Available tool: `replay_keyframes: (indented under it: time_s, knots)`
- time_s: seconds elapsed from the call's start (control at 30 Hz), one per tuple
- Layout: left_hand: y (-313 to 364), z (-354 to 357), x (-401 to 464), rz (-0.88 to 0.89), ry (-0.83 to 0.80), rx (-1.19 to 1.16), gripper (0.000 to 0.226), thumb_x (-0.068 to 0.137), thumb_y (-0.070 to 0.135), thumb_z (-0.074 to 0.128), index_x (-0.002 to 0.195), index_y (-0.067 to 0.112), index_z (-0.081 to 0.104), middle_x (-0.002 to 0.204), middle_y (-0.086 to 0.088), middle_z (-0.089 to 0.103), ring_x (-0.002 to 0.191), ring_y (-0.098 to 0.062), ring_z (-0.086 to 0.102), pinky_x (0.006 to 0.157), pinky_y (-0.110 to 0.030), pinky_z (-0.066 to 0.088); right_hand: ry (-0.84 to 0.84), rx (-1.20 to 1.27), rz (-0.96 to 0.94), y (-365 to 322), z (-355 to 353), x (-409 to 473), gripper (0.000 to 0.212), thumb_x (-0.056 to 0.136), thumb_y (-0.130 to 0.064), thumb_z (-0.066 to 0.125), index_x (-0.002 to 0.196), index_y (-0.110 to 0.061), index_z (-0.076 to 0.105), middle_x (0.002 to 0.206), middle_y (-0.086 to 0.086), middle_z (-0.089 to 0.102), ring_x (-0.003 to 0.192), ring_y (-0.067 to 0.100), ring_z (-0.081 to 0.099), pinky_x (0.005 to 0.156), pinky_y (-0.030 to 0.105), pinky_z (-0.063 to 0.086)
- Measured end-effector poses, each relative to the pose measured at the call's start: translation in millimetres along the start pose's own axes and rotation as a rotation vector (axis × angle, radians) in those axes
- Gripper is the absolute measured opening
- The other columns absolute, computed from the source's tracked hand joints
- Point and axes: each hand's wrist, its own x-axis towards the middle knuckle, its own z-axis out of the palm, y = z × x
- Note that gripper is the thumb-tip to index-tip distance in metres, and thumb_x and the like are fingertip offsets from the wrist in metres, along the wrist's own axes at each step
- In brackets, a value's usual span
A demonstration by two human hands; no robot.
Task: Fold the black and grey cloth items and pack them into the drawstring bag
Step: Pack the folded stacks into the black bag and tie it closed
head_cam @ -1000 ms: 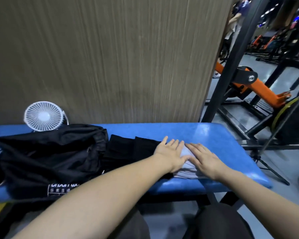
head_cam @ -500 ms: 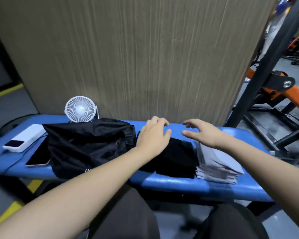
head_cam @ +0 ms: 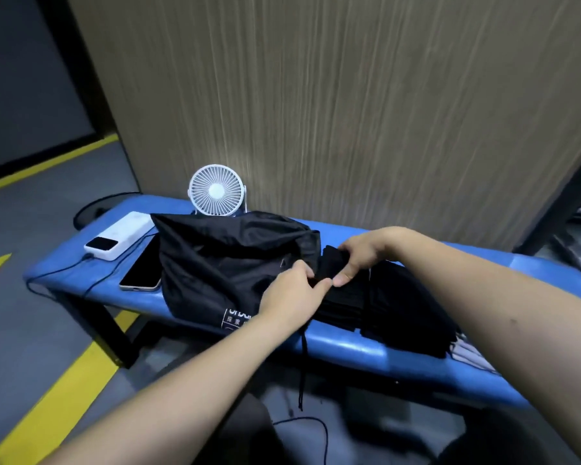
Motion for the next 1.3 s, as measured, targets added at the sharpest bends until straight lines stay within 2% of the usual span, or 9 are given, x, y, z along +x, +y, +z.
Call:
replay_keyframes:
  time_s: [0.17,0.4,0.53,0.63,0.83,1.0,1.17,1.23,1.3]
  knots:
    - [0.0,4.8,4.5,-0.087,-0.141,0.016,0.078,0.081,0.078,0.053,0.111,0.007,0.059,0.106,-0.013,0.072,0.101,-0.031,0.067,0.088,-0.039,0.053,-0.201,0.041,0.036,-9.5,-2.5,-0.8,0.061,0.073,-0.04,0.086,0.125,-0.013,0.066,0.118,0.007,0.073,0.109,0.027,0.069,0.096,0.044,0.056]
    - [-3.5,2.5,13.3,-0.125,-0.253,-0.097,0.062,0.075,0.065,0.073,0.11,0.018,0.055,0.11,-0.004,0.071,0.102,-0.025,0.068,0.076,-0.033,0.049,-0.266,0.02,0.048,-15.6,-0.8,3.6,0.089,0.042,-0.053,0.093,0.12,-0.014,0.07,0.111,0.003,0.076,0.107,0.024,0.071,0.094,0.04,0.057]
    - [-10.2,5.3,9.4,-0.138,-0.262,-0.285,0.063,0.072,0.055,0.081,0.115,0.017,0.054,0.11,0.002,0.068,0.1,-0.016,0.064,0.08,-0.028,0.048,-0.265,0.048,0.033,-19.2,1.0,-2.1,0.066,0.058,-0.042,0.093,0.116,-0.017,0.073,0.109,0.0,0.076,0.106,0.02,0.071,0.091,0.034,0.057]
    - [-13.2,10.1,3.6,-0.112,-0.245,-0.358,0.065,0.071,0.055,0.082,0.116,0.018,0.054,0.103,0.005,0.069,0.098,-0.012,0.066,0.086,-0.029,0.052,-0.282,0.091,-0.038,-16.3,4.3,-4.3,0.071,0.053,-0.038,0.095,0.116,-0.018,0.072,0.112,0.003,0.076,0.109,0.024,0.07,0.101,0.044,0.053]
    - [-8.4,-0.1,-4.9,-0.071,-0.314,-0.592,0.056,0.079,0.046,0.08,0.119,0.018,0.054,0.097,0.002,0.07,0.077,-0.004,0.061,0.053,-0.016,0.04,-0.269,0.179,-0.16,-15.8,-6.1,-22.8,0.056,0.068,-0.019,0.089,0.12,-0.012,0.069,0.115,0.008,0.074,0.111,0.028,0.069,0.103,0.044,0.052]
    - [-1.1,-26.7,-7.3,-0.026,-0.38,-0.63,0.02,0.09,0.039,0.072,0.095,0.021,0.063,0.048,0.023,0.056,0.043,0.009,0.051,0.042,-0.007,0.033,-0.295,0.158,-0.237,-30.7,-33.1,-43.9,0.039,0.081,-0.009,0.079,0.118,-0.014,0.069,0.112,0.002,0.076,0.108,0.018,0.07,0.089,0.027,0.053]
    - [6.0,-68.4,-5.3,0.033,-0.377,-0.68,0.048,0.068,0.058,0.079,0.095,0.019,0.07,0.082,0.014,0.073,0.074,0.0,0.066,0.074,-0.021,0.048,-0.344,0.155,-0.328,-51.0,-63.5,-55.4,0.04,0.079,-0.01,0.079,0.118,-0.01,0.069,0.118,0.009,0.073,0.114,0.024,0.068,0.103,0.038,0.05]
    - [5.9,-85.4,1.0,0.016,-0.401,-0.747,0.051,0.072,0.054,0.077,0.105,0.016,0.073,0.099,0.004,0.077,0.096,-0.008,0.07,0.097,-0.03,0.048,-0.326,0.187,-0.37,-64.6,-71.9,-53.0,0.04,0.078,-0.013,0.076,0.117,-0.009,0.068,0.119,0.01,0.072,0.114,0.025,0.067,0.1,0.036,0.052]
    - [1.9,-99.7,9.6,-0.005,-0.386,-0.817,0.044,0.082,0.042,0.074,0.112,0.01,0.072,0.105,-0.007,0.077,0.099,-0.02,0.072,0.097,-0.035,0.052,-0.292,0.208,-0.384,-79.0,-74.6,-44.7,0.043,0.077,-0.013,0.078,0.118,-0.007,0.067,0.118,0.01,0.073,0.111,0.023,0.069,0.094,0.032,0.054]
